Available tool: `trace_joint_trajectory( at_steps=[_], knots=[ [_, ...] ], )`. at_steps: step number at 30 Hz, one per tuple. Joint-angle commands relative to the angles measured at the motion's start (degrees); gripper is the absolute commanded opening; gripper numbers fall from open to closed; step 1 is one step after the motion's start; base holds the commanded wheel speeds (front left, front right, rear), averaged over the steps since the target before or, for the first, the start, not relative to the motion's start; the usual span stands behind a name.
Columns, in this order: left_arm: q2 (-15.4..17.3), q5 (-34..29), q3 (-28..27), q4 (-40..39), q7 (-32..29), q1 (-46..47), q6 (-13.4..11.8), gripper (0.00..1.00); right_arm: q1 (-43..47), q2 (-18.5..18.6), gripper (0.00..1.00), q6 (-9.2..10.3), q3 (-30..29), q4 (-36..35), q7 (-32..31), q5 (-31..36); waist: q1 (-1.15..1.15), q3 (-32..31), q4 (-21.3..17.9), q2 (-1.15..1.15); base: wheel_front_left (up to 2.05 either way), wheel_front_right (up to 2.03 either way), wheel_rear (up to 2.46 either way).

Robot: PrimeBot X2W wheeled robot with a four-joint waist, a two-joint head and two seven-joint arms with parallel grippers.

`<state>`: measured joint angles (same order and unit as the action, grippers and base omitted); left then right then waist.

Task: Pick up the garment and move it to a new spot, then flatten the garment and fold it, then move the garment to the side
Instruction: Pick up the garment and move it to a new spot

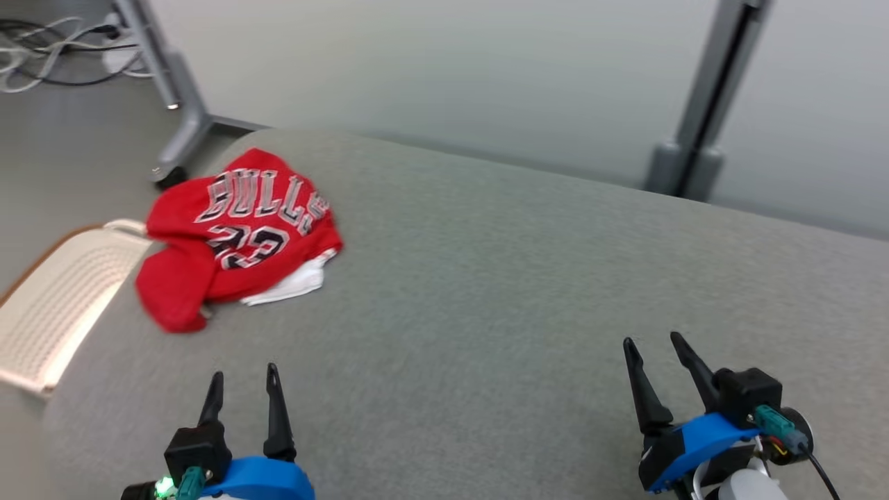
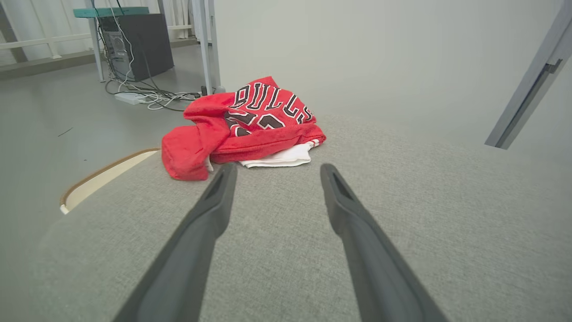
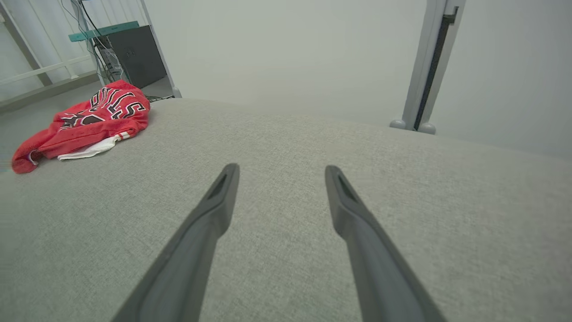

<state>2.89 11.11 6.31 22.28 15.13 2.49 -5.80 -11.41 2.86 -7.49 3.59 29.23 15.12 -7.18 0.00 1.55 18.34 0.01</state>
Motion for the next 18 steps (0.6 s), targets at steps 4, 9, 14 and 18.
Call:
trace_joint_trajectory(
  at_steps=[4, 9, 14, 18],
  knots=[
    [-0.1, 0.3, -1.2, -0.2, 0.0, -0.7, -0.3, 1.0, -0.3, 0.2, 1.0, -0.01, 0.8, 0.2, 0.0, 0.0, 0.0, 2.9, 6.6, -0.01, 0.0, 0.0, 0.0],
    [-0.1, 0.4, -2.0, -0.6, 0.0, -1.7, -0.5, 1.0, -0.3, 0.2, 1.0, -0.01, 1.9, 0.4, 0.0, 0.5, 0.0, 3.1, 11.0, -0.01, 0.0, 0.0, 0.0],
    [-0.1, 1.2, -3.6, -1.2, 0.0, -2.3, -1.1, 1.0, -1.2, 0.2, 1.0, -0.01, 3.6, 0.8, 0.0, 0.5, 0.0, 3.6, 12.6, -0.01, 0.0, 0.0, 0.0],
    [0.0, 2.6, -4.4, -1.5, 0.0, -2.7, -1.8, 1.0, -2.1, 0.2, 1.0, -0.01, 4.5, 1.3, 0.0, 0.9, 0.0, 4.5, 12.7, -0.01, 0.0, 0.0, 0.0]
  ],
)
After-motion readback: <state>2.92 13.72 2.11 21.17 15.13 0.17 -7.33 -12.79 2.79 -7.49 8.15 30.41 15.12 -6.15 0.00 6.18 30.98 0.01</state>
